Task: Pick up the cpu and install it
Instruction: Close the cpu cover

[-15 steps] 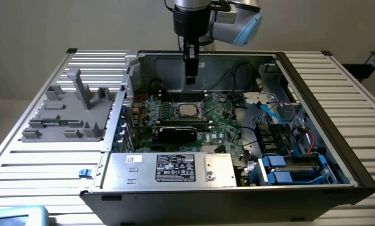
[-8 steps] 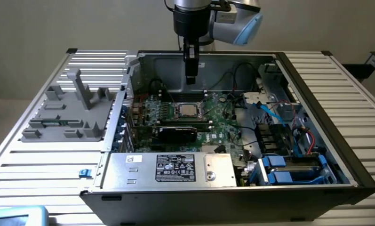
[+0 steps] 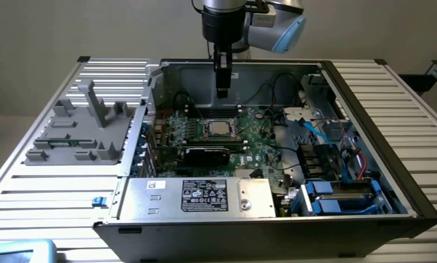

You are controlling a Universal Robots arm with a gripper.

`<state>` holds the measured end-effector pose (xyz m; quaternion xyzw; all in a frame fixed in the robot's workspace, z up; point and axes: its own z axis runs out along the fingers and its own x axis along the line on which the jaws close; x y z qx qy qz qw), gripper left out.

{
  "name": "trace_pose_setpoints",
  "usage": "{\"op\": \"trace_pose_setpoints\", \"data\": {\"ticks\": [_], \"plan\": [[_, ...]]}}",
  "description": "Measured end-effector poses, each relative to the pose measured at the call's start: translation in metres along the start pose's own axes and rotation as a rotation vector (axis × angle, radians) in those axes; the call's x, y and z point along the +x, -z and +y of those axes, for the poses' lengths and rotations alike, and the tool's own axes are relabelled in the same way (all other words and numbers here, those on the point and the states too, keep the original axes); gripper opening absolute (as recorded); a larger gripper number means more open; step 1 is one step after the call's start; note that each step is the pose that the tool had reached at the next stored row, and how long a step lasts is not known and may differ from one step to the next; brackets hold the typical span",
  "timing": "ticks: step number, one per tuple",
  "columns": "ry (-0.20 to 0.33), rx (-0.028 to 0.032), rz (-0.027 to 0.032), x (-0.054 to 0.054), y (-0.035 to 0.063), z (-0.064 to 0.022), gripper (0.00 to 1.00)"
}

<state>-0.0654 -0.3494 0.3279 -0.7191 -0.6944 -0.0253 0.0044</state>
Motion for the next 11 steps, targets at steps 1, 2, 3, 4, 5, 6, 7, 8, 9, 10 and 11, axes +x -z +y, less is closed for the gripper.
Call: {"op": "trace_pose_setpoints", "data": {"ticks": [1,2,3,4,5,6,7,8,9,10,11], "plan": [[0.0,0.0,-0.0001,0.0,0.0,0.0,0.6],[0.0,0.0,-0.0001,0.0,0.0,0.0,0.54],[0.0,0.0,0.0,0.0,0.0,0.0,0.48],[0.0,0.0001,-0.0001,0.0,0.0,0.0,0.48],[0.0,0.0,0.0,0.0,0.0,0.0,0.42],[0.0,0.0,0.0,0.0,0.0,0.0,0.42],[0.0,0.0,0.0,0.0,0.0,0.0,0.36],[0.0,0.0,0.0,0.0,0.0,0.0,0.3],[0.0,0.0,0.0,0.0,0.0,0.0,0.24],[0.0,0.0,0.0,0.0,0.0,0.0,0.18],[0.0,0.0,0.0,0.0,0.0,0.0,0.18]]}}
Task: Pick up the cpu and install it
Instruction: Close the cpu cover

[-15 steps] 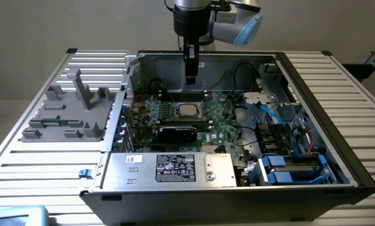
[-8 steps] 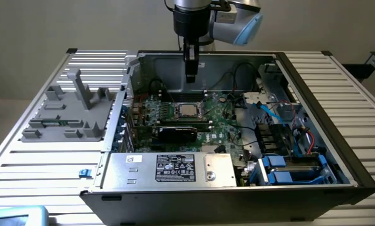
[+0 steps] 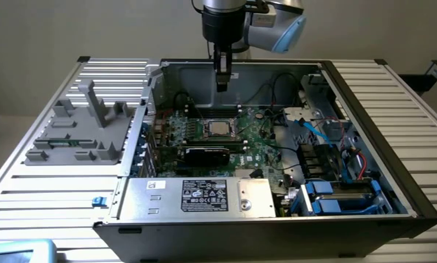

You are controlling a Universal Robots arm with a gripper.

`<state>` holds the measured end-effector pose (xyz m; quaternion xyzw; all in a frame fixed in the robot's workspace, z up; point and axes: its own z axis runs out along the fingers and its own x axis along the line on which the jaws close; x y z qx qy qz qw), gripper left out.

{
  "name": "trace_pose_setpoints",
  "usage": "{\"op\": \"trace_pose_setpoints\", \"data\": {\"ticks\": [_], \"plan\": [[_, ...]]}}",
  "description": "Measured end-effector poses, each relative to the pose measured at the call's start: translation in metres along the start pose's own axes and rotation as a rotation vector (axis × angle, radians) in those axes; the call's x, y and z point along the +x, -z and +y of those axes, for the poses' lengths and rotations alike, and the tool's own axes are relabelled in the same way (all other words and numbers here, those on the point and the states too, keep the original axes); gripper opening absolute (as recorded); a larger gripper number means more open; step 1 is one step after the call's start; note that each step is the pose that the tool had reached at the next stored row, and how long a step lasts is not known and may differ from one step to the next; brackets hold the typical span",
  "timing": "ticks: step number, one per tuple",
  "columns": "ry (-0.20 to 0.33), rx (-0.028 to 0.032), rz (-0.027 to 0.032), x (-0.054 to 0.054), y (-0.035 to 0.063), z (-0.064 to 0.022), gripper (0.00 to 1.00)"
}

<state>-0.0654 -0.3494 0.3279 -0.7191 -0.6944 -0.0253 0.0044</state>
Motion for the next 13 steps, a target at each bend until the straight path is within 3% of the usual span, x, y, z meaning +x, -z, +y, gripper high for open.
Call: {"op": "trace_pose_setpoints", "data": {"ticks": [1,5,13], "plan": [[0.0,0.0,0.0,0.0,0.0,0.0,0.12],[0.0,0.0002,-0.0003,0.0,0.0001,0.0016,0.11],[0.0,0.0001,-0.0001,0.001,-0.0013,0.0255,0.11]]}}
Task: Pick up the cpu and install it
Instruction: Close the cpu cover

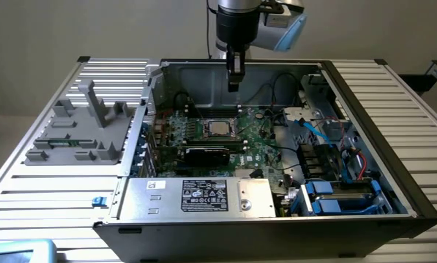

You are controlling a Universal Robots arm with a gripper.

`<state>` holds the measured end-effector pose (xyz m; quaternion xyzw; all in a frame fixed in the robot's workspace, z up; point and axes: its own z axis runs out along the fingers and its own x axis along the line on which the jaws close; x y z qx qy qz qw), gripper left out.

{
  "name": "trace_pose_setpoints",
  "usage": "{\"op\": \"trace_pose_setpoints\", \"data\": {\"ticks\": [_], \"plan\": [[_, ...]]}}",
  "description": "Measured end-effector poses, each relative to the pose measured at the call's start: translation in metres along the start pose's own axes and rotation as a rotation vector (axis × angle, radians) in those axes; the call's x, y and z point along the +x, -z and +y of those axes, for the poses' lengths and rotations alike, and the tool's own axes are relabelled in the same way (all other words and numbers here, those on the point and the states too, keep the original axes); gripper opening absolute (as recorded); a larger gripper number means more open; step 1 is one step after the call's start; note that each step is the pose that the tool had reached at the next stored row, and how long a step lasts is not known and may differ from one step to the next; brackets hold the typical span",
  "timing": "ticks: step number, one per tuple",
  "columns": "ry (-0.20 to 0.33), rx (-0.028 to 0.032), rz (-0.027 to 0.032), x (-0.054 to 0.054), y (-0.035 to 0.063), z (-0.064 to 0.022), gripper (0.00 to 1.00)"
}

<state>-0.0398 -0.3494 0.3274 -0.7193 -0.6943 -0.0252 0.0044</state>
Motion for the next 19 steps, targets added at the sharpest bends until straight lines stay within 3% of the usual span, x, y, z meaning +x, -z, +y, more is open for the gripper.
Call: {"op": "trace_pose_setpoints", "data": {"ticks": [6,19], "plan": [[-0.003,-0.0013,-0.0001,0.0,-0.0054,0.0155,0.11],[-0.014,-0.0019,-0.0004,0.001,-0.03,0.0531,0.11]]}}
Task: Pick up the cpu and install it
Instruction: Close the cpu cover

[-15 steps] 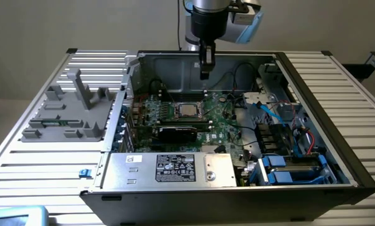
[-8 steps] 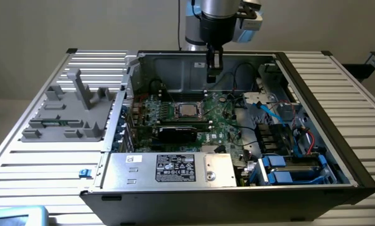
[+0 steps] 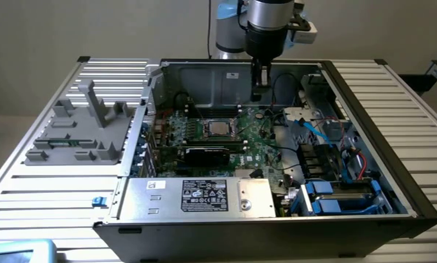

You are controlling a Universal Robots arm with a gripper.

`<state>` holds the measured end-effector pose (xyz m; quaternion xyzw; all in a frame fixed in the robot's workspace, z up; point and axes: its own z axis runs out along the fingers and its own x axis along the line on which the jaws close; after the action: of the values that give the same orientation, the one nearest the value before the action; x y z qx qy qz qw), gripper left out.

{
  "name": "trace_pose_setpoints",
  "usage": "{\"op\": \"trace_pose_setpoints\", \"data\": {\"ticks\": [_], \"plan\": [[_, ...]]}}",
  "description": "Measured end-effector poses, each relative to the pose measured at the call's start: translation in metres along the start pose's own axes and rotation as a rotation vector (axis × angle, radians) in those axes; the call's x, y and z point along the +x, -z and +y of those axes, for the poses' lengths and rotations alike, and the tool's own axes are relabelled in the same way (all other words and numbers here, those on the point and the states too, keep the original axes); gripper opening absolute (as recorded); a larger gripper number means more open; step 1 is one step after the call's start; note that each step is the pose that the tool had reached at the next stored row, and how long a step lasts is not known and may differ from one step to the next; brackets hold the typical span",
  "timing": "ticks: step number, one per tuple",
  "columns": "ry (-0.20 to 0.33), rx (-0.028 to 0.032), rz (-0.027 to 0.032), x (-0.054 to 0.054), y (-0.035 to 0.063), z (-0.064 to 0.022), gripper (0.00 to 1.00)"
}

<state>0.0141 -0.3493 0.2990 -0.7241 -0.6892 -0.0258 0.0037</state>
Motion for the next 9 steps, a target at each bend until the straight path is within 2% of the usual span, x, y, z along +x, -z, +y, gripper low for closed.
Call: {"op": "trace_pose_setpoints", "data": {"ticks": [4,9], "plan": [[-0.003,-0.0001,-0.0002,0.0,-0.0076,0.0103,0.11],[-0.01,-0.0004,-0.0003,0.0,-0.0169,0.0185,0.11]]}}
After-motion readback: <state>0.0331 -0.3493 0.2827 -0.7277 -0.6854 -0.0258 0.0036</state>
